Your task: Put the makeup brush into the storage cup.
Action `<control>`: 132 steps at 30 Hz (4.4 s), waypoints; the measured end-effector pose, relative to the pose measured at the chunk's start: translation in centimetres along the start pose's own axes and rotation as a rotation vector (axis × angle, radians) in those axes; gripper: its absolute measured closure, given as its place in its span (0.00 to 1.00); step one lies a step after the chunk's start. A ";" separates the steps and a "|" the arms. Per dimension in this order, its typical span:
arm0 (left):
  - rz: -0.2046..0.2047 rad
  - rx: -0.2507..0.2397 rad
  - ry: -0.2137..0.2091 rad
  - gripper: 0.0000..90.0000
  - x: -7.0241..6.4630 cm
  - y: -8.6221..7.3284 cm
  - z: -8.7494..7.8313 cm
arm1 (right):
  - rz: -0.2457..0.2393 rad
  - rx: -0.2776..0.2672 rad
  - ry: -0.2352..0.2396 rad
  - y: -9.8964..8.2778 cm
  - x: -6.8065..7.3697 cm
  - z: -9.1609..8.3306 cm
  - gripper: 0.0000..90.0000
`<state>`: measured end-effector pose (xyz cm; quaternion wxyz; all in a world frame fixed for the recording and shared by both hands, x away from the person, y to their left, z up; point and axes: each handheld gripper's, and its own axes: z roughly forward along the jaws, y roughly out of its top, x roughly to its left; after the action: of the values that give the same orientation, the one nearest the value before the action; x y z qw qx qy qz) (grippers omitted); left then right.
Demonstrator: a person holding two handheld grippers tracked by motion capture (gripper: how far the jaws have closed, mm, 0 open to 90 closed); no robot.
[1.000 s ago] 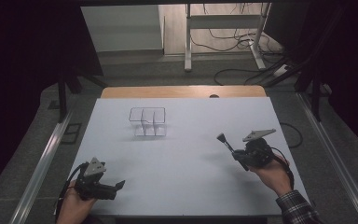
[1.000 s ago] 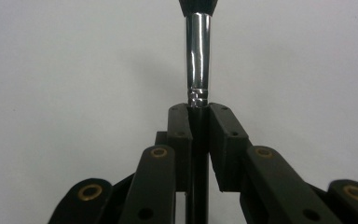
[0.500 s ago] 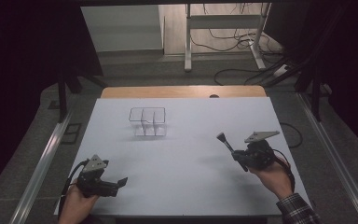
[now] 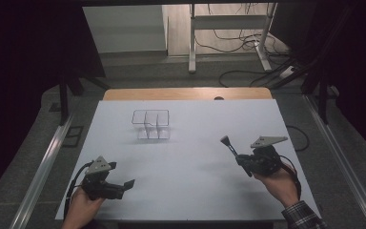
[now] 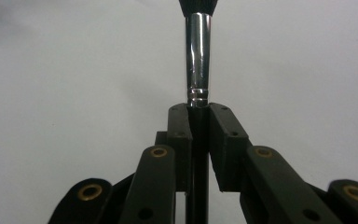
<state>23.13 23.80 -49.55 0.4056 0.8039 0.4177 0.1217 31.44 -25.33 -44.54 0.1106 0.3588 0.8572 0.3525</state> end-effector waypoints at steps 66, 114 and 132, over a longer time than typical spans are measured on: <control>-0.019 -0.054 -0.224 0.02 -3.0 5.8 4.6 | -0.031 -0.087 0.081 0.7 3.5 0.4 0.88; -0.027 -0.067 -0.348 0.00 -5.3 9.1 7.9 | -0.050 -0.130 0.139 1.4 5.9 1.8 0.88; -0.025 -0.073 -0.409 0.00 -6.1 9.9 8.8 | -0.050 -0.151 0.181 1.7 7.5 2.7 0.88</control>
<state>29.72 11.01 -46.85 0.5120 0.7915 0.3319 -0.0339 28.18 -17.91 -44.90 0.0682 0.2948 0.8434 0.4440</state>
